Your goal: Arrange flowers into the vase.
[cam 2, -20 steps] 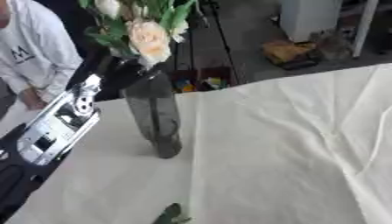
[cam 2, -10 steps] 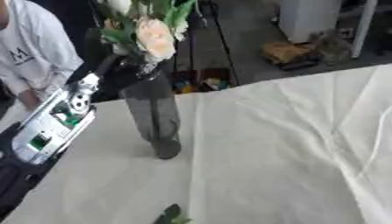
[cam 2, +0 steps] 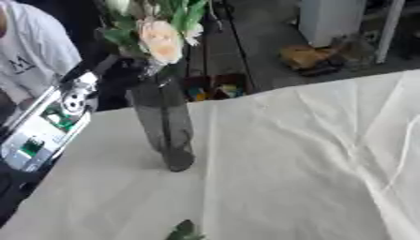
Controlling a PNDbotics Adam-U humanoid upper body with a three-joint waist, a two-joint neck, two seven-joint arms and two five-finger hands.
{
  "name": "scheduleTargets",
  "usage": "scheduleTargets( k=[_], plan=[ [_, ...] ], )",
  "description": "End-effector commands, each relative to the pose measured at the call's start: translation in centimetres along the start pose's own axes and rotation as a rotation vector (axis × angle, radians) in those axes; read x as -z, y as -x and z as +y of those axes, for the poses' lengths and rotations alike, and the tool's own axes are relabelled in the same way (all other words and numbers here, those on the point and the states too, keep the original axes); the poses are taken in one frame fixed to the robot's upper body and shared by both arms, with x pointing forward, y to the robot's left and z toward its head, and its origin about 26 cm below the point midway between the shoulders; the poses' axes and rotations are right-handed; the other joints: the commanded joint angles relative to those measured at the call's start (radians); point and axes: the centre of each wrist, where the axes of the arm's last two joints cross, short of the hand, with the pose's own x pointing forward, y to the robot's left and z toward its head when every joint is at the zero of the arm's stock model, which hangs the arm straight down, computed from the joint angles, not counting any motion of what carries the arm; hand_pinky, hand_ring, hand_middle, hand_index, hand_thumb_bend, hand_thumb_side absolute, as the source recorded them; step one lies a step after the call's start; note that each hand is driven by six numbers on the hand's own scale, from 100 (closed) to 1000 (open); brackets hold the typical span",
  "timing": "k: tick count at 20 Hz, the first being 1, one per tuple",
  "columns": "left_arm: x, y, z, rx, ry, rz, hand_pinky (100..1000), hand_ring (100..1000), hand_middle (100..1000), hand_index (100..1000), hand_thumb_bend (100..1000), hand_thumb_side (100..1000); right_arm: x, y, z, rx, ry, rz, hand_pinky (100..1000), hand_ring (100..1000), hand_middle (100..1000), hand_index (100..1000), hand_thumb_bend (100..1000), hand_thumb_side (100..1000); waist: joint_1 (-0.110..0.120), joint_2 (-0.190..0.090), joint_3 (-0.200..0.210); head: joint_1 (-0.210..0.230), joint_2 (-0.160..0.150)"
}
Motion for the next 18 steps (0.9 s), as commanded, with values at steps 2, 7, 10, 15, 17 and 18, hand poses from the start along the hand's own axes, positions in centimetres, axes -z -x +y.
scheduleTargets(
  k=[2,7,10,15,17,18],
  plan=[
    [-0.7,0.1,2.8,0.029,-0.029,-0.004,869,880,853,940,504,930,0.6,-0.7,-0.1,0.006,0.004,-0.03,798,645,440,852,100,979,-0.01,-0.023,0.003,-0.005,-0.001],
    [-1.4,-0.1,3.6,0.029,-0.008,-0.015,870,880,853,940,501,934,0.6,-0.7,-0.2,0.006,0.007,-0.03,798,645,440,852,100,979,-0.011,-0.021,0.005,-0.011,0.003],
    [-2.2,-0.1,4.3,0.003,-0.031,-0.047,876,875,843,931,484,948,0.7,-0.7,-0.1,0.01,0.011,-0.036,796,645,441,852,100,980,-0.02,-0.019,0.008,-0.037,0.026],
    [-3.9,-0.4,5.0,-0.027,-0.047,-0.089,879,872,838,925,482,953,0.8,-0.7,-0.1,0.015,0.017,-0.041,795,645,441,852,100,981,-0.03,-0.016,0.011,-0.033,0.035],
    [-4.3,-0.5,5.2,-0.032,-0.048,-0.092,879,872,838,925,482,953,0.8,-0.8,0.0,0.016,0.018,-0.041,795,645,441,852,100,981,-0.032,-0.016,0.011,-0.032,0.035],
    [-4.4,-0.6,5.2,-0.033,-0.049,-0.092,879,872,838,925,482,953,0.8,-0.8,0.0,0.016,0.018,-0.041,795,645,441,852,100,981,-0.032,-0.016,0.011,-0.032,0.035]
  ],
)
